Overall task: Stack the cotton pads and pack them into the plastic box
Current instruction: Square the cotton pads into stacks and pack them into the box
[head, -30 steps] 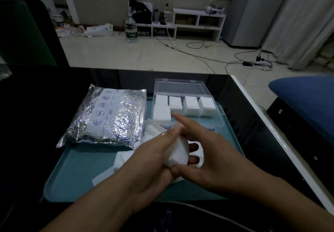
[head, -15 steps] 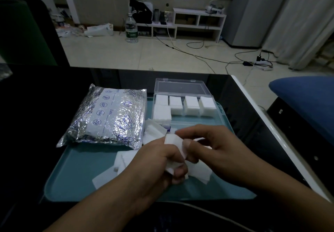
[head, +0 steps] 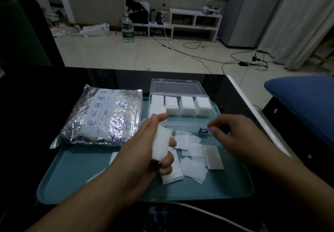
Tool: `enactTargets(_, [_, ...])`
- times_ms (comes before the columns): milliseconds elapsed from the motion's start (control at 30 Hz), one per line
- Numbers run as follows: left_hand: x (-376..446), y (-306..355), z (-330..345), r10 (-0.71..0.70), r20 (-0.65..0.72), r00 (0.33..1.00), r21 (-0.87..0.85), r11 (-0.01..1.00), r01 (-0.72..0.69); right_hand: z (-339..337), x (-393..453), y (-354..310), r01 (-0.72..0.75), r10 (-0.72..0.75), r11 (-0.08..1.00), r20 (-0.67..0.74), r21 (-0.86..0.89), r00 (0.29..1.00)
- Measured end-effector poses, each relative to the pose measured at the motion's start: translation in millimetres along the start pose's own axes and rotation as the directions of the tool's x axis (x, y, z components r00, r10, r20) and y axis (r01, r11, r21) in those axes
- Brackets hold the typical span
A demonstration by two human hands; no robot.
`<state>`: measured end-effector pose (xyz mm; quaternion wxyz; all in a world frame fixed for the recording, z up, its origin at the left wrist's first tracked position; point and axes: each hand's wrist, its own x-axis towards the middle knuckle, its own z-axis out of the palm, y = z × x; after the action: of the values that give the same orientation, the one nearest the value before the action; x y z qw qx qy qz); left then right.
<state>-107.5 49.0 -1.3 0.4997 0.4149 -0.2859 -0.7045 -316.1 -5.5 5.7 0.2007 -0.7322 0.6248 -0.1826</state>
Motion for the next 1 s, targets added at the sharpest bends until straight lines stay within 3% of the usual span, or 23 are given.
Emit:
enactTargets(67, [2, 3, -2, -0.023, -0.016, 1.000, -0.058, 0.998, 0.022, 8, -1, 8, 0.038, -0.015, 0.983, 0.123, -0.181, 0.992])
enactTargets(200, [3, 4, -1, -0.064, -0.025, 0.998, -0.126, 0.990, 0.060, 29, -3, 4, 0.204, -0.123, 0.931, 0.264, -0.304, 0.957])
enactTargets(367, [3, 4, -5, -0.076, -0.033, 0.997, -0.137, 0.988, 0.071, 44, 2, -7, 0.178, -0.076, 0.916, 0.281, -0.359, 0.957])
enactTargets(500, [4, 4, -5, -0.068, -0.028, 0.997, -0.129, 0.990, 0.064, 40, 8, -11, 0.023, 0.053, 0.971, 0.309, -0.238, 0.949])
enactTargets(633, [4, 4, -7, -0.061, -0.039, 0.997, -0.127, 0.990, 0.056, 31, 9, -7, -0.049, 0.077, 0.992, 0.255, -0.115, 0.964])
enactTargets(733, [5, 4, -8, -0.052, -0.056, 0.997, -0.126, 0.991, 0.045, 19, 8, -8, -0.105, 0.081, 0.991, 0.257, 0.082, 0.963])
enactTargets(900, [8, 3, -9, -0.042, -0.097, 0.994, -0.143, 0.989, 0.028, -1, 0, -21, -0.131, 0.035, 0.903, 0.235, 0.409, 0.971])
enactTargets(1000, [9, 2, -8, -0.007, -0.152, 0.988, -0.129, 0.992, -0.013, 1, -8, -28, -0.209, 0.021, 0.751, 0.295, 0.626, 0.955])
